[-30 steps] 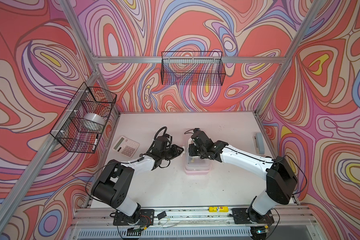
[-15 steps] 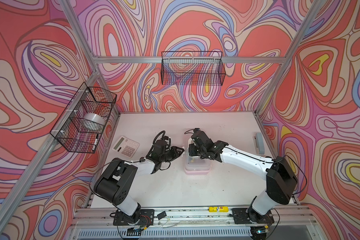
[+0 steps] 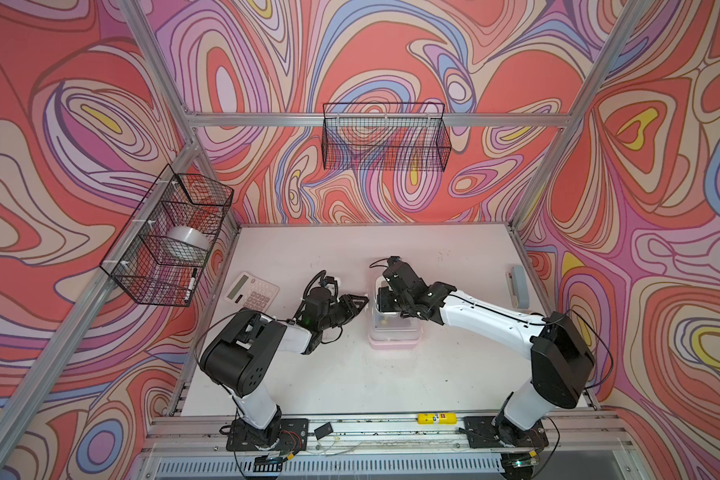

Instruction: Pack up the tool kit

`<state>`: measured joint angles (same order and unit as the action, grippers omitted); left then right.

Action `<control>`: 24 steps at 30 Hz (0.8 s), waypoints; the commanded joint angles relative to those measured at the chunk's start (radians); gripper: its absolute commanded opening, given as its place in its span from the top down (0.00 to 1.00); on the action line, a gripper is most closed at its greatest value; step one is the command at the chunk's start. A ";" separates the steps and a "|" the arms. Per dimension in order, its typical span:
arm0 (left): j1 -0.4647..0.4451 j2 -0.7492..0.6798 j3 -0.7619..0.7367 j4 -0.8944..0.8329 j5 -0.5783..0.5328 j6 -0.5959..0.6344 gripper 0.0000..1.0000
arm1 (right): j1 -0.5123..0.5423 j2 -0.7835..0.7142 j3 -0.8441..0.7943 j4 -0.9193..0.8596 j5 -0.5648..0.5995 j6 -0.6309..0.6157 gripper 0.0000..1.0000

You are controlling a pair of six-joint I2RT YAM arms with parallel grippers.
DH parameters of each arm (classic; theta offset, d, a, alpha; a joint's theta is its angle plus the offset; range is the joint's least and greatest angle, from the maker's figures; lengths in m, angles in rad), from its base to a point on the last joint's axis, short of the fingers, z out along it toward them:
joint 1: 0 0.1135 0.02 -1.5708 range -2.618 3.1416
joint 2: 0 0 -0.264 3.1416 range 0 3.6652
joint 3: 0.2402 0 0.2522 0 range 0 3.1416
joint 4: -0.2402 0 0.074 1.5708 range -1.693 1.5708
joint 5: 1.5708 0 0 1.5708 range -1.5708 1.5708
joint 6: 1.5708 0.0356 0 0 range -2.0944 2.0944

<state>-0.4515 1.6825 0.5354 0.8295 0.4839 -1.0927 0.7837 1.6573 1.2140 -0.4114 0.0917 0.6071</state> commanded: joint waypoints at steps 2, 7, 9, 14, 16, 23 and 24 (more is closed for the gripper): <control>-0.040 -0.082 0.051 -0.208 0.028 0.093 0.60 | 0.008 0.051 -0.021 -0.149 -0.022 -0.015 0.88; -0.028 -0.187 0.126 -0.445 -0.058 0.200 0.46 | -0.031 -0.020 0.009 -0.166 0.000 -0.038 0.78; -0.021 -0.220 0.153 -0.518 -0.086 0.236 0.20 | -0.051 -0.049 0.015 -0.161 -0.005 -0.049 0.73; -0.007 -0.283 0.213 -0.648 -0.143 0.299 0.00 | -0.086 -0.113 0.055 -0.176 -0.003 -0.083 0.63; -0.001 -0.306 0.225 -0.689 -0.162 0.315 0.00 | -0.096 -0.151 0.063 -0.176 0.001 -0.103 0.57; 0.004 -0.412 0.281 -0.934 -0.421 0.447 0.00 | -0.166 -0.304 0.028 -0.254 0.189 -0.157 0.20; 0.004 -0.441 0.268 -0.945 -0.489 0.471 0.00 | -0.174 -0.334 -0.002 -0.250 0.249 -0.171 0.18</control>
<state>-0.4564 1.3037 0.7879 0.0257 0.1955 -0.7166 0.6331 1.3849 1.2472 -0.6147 0.1799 0.4839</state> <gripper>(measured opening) 0.994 0.802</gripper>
